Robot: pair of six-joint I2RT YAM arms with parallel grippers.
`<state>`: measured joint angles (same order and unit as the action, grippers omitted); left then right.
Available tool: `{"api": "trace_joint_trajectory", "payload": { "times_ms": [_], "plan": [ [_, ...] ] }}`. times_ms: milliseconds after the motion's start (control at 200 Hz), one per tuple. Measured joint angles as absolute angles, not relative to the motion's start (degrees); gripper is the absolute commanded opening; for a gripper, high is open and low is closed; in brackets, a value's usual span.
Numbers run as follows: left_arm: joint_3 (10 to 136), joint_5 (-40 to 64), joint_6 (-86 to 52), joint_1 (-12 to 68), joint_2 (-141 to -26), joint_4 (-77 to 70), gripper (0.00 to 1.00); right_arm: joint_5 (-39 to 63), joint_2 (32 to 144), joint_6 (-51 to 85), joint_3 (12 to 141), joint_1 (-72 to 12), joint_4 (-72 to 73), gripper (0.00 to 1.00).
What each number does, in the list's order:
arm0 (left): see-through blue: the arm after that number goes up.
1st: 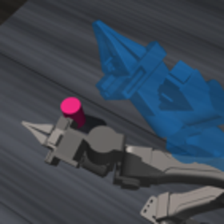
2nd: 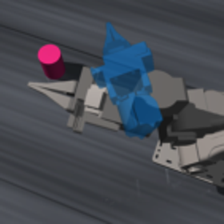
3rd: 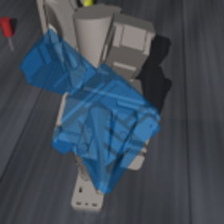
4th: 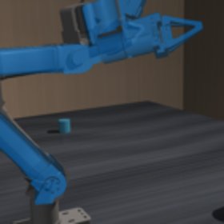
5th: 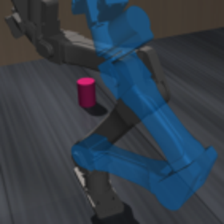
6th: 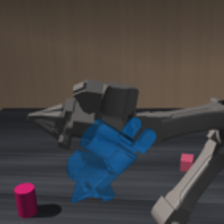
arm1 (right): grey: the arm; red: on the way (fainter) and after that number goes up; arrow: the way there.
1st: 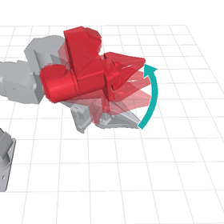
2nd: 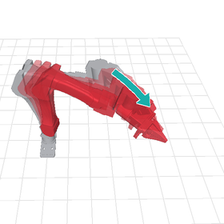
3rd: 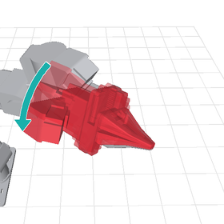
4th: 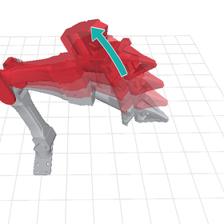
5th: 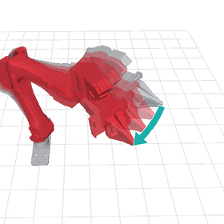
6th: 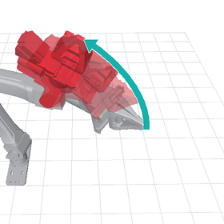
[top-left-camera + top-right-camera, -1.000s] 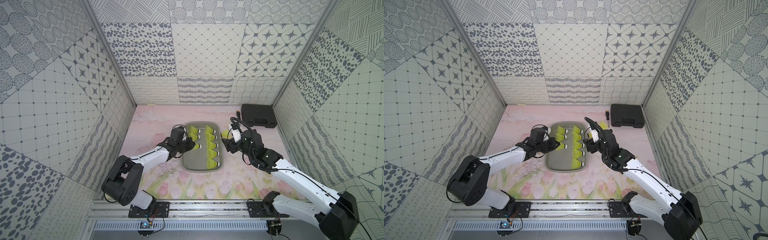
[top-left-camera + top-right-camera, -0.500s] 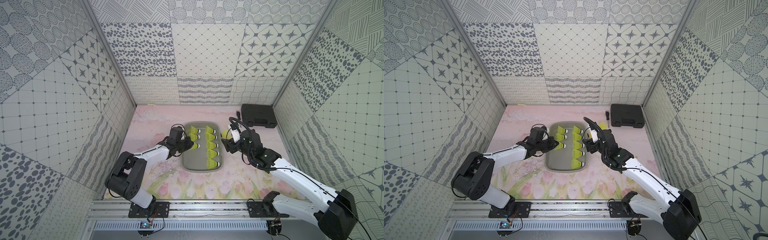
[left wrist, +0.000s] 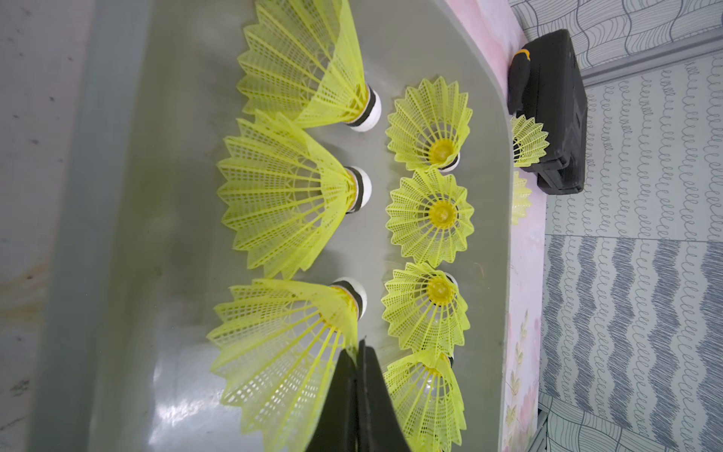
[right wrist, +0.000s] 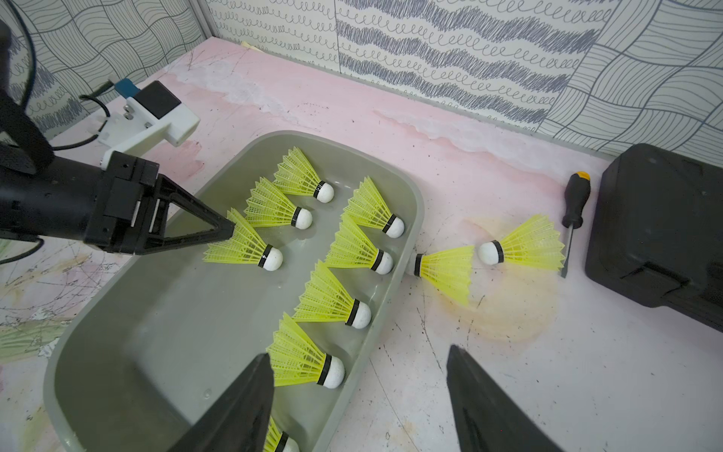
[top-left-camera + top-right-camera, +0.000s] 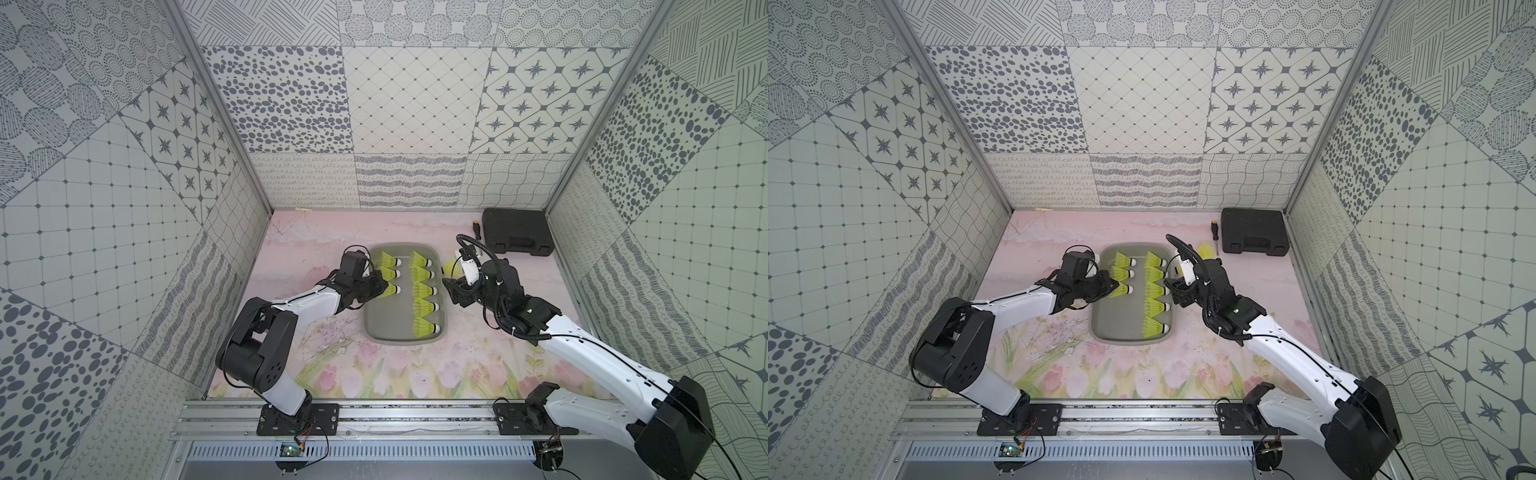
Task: Put the shuttlecocks into the storage box
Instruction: Place the shuttlecock in the storage box.
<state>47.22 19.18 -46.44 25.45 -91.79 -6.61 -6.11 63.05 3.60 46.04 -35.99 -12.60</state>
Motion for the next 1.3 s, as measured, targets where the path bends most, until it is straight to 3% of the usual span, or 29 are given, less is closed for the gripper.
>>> {"api": "trace_joint_trajectory", "payload": {
  "times_ms": [1301],
  "plan": [
    [48.8, 16.6, -44.8, 25.0, -92.3, -2.3, 0.04, -6.1, 63.5, 3.5, 46.0, -36.0, -13.1, 0.73]
  ]
}}
